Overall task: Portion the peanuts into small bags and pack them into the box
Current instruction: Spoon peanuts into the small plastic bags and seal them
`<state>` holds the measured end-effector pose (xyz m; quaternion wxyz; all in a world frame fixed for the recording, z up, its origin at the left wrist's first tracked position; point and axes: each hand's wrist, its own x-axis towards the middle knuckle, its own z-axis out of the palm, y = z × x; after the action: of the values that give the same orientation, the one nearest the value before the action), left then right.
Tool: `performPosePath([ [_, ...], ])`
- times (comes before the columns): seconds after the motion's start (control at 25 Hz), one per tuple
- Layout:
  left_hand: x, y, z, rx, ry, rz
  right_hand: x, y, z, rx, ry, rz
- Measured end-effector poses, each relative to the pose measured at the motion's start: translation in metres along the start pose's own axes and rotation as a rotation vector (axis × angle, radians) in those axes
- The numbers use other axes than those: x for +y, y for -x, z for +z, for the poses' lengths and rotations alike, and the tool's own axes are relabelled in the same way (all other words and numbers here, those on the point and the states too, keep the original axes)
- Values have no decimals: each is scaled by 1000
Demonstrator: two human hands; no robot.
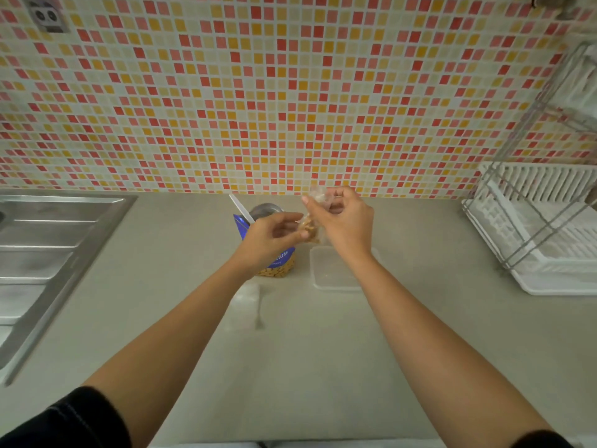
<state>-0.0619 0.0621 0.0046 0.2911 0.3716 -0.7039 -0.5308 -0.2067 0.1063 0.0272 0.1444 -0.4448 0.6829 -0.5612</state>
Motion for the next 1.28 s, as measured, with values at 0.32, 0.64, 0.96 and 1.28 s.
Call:
performPosePath([
  [0.32, 12, 8, 91, 46, 298, -133, 64, 16, -84, -369, -196, 315],
  [0.64, -45, 37, 186, 118, 276, -362, 167, 73, -128, -233, -138, 489],
  [0.96, -85, 43, 230, 218, -92, -465, 224, 91, -120, -251, 190, 497],
  [1.28, -99, 40, 222, 139, -322, -414, 221, 96, -118, -258, 357, 470],
])
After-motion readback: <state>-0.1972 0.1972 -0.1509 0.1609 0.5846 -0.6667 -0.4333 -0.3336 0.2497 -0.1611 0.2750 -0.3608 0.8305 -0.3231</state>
